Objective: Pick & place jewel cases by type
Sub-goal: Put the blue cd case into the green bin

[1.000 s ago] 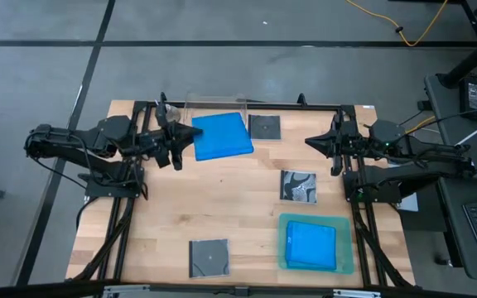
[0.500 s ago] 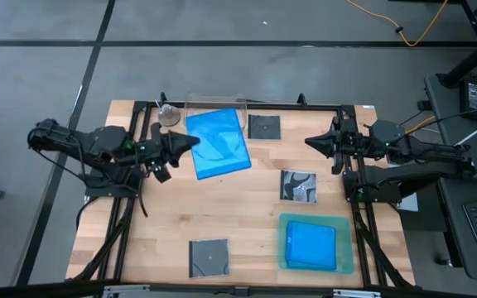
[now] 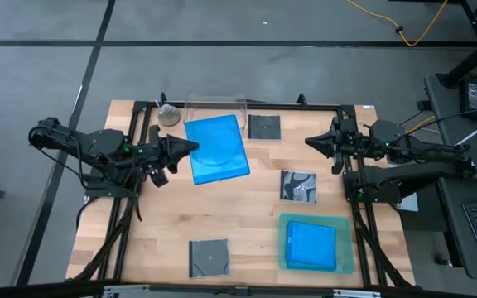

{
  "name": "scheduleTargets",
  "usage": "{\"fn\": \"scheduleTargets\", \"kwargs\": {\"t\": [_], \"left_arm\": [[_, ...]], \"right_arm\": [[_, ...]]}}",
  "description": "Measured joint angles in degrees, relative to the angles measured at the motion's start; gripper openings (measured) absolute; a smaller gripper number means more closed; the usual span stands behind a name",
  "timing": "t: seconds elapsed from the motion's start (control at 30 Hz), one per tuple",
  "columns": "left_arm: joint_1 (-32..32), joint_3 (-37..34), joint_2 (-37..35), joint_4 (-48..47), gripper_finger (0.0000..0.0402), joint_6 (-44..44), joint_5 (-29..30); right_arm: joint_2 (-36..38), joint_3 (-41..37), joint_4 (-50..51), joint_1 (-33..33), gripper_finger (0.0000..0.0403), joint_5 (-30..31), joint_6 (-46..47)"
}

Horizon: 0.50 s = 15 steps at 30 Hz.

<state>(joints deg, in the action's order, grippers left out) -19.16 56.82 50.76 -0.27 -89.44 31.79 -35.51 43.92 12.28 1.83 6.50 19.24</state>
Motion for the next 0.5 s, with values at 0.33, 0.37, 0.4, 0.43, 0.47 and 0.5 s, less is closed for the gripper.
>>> {"fn": "scheduleTargets", "kwargs": {"t": [0.33, 0.37, 0.4, 0.43, 0.47, 0.5], "left_arm": [[0.0, 0.0, 0.0, 0.0, 0.0035, 19.0, -4.9], [0.0, 0.0, 0.0, 0.0, 0.0035, 21.0, -5.2], [0.0, 0.0, 0.0, 0.0, 0.0035, 23.2, -5.6], [0.0, 0.0, 0.0, 0.0, 0.0035, 25.5, -6.1], [0.0, 0.0, 0.0, 0.0, 0.0035, 27.7, -6.4], [0.0, 0.0, 0.0, 0.0, 0.0035, 29.9, -6.6]], "right_arm": [[0.0, 0.0, 0.0, 0.0, 0.0023, 0.0, -0.3], [0.0, 0.0, 0.0, 0.0, 0.0023, 0.0, -0.2], [0.0, 0.0, 0.0, 0.0, 0.0023, 0.0, -0.2], [0.0, 0.0, 0.0, 0.0, 0.0022, 0.0, -0.3], [0.0, 0.0, 0.0, 0.0, 0.0020, 0.0, -0.4], [0.0, 0.0, 0.0, 0.0, 0.0018, 0.0, -0.5]]}}
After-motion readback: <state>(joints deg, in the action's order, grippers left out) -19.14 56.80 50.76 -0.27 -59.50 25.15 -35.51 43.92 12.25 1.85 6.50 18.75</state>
